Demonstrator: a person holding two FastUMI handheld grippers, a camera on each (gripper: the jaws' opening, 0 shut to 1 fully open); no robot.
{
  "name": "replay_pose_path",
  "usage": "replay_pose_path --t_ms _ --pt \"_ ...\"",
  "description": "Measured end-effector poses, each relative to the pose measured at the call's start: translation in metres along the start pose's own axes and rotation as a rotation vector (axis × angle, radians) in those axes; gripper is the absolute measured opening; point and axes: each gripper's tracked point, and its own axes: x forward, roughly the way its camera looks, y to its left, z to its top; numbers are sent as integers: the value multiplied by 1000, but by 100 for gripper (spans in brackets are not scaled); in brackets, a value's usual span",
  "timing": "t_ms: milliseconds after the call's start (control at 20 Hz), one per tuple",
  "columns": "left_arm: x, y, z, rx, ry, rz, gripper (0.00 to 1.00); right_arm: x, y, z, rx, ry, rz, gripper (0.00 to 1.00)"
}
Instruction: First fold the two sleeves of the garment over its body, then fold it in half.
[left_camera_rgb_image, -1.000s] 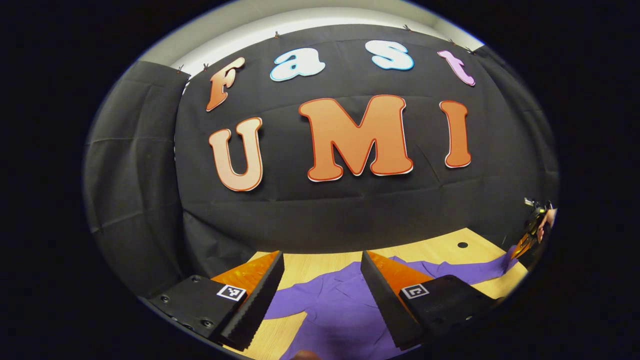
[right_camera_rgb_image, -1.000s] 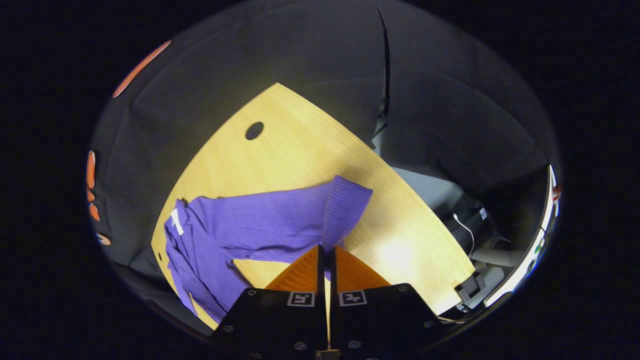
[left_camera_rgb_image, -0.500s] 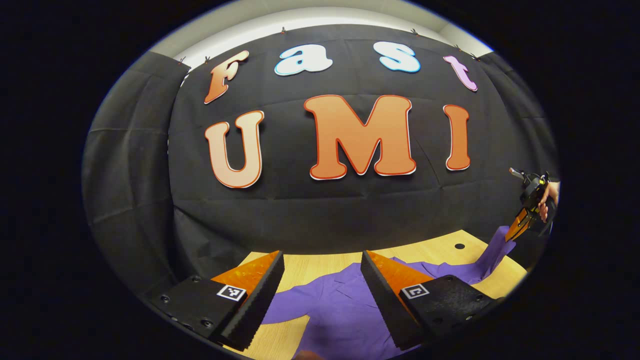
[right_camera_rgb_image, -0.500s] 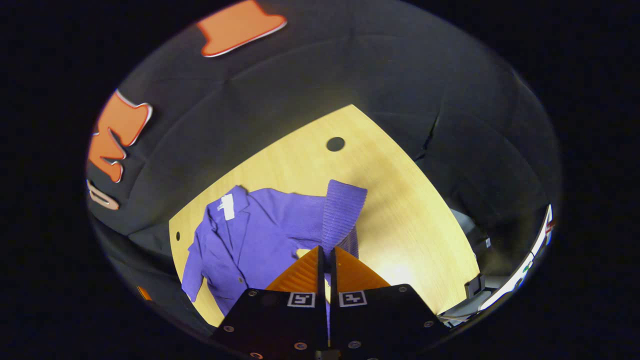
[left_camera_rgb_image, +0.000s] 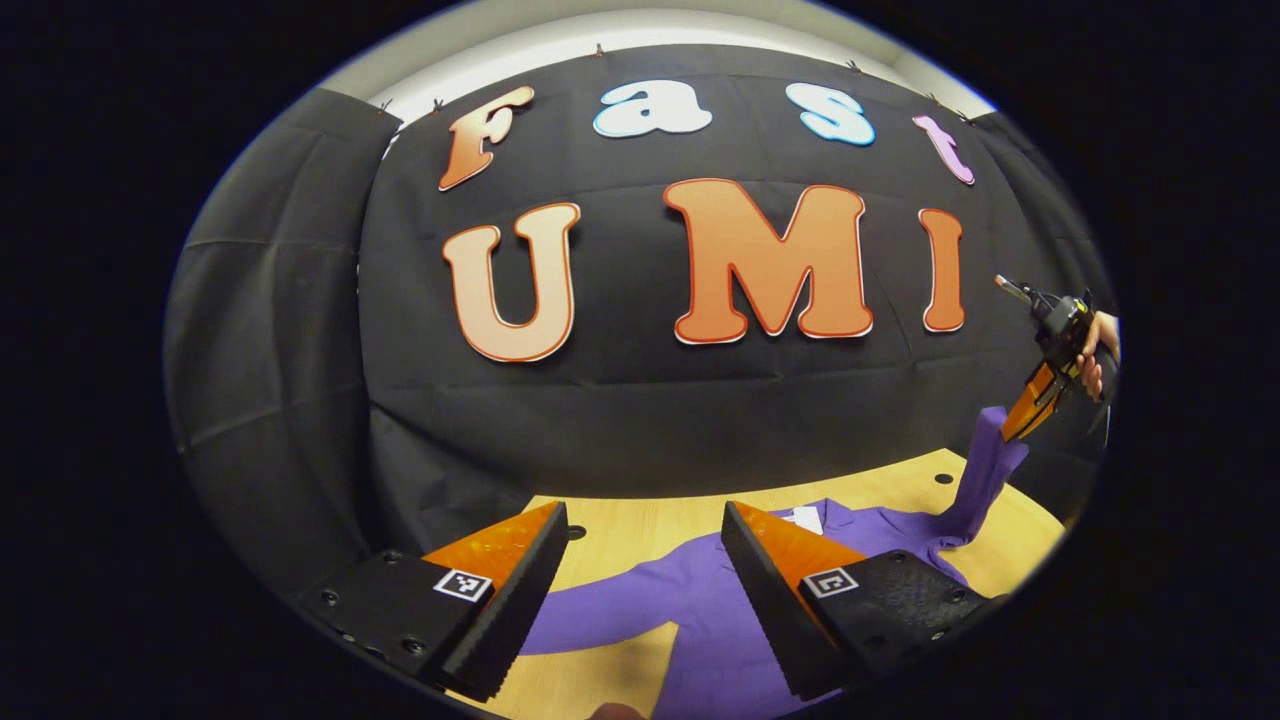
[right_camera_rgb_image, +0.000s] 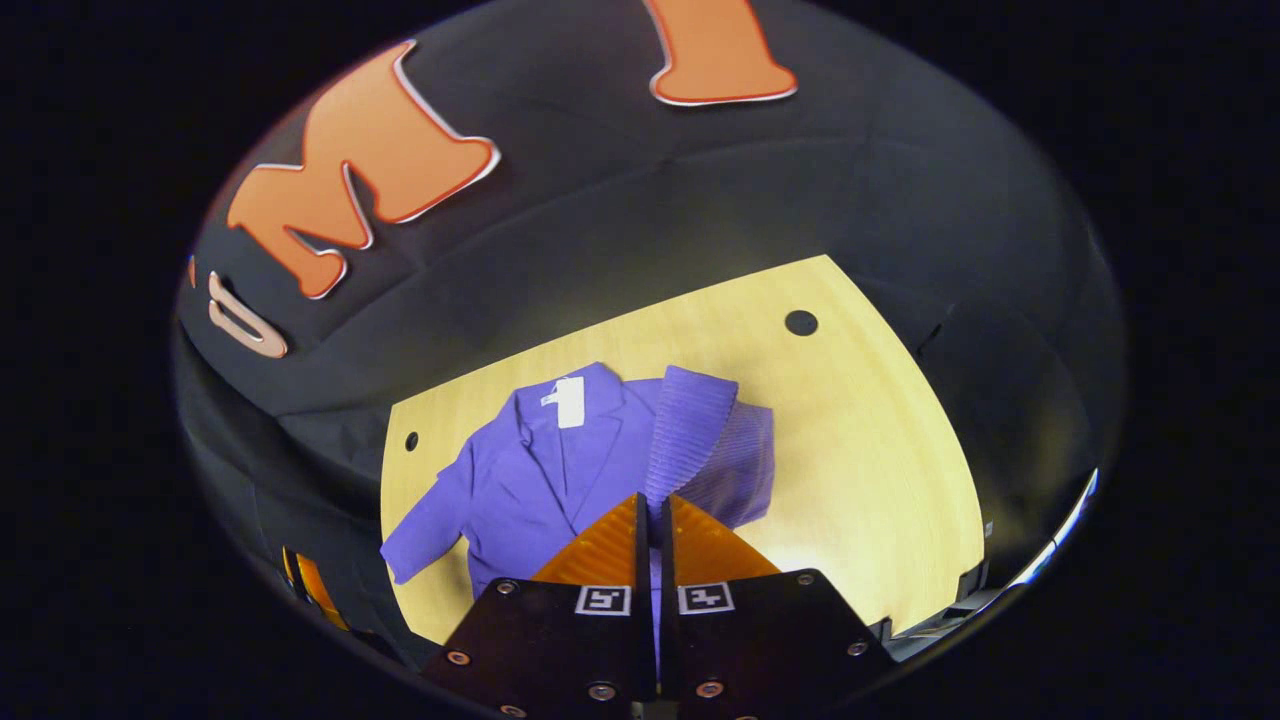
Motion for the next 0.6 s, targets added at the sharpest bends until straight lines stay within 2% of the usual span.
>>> replay_pose_path --t_ms 400,600 --pt "-4 102 -34 -13 48 88 97 25 114 -24 -73 30 72 3" --pt "-5 145 -58 -36 89 131 97 32 168 -33 -65 31 142 3"
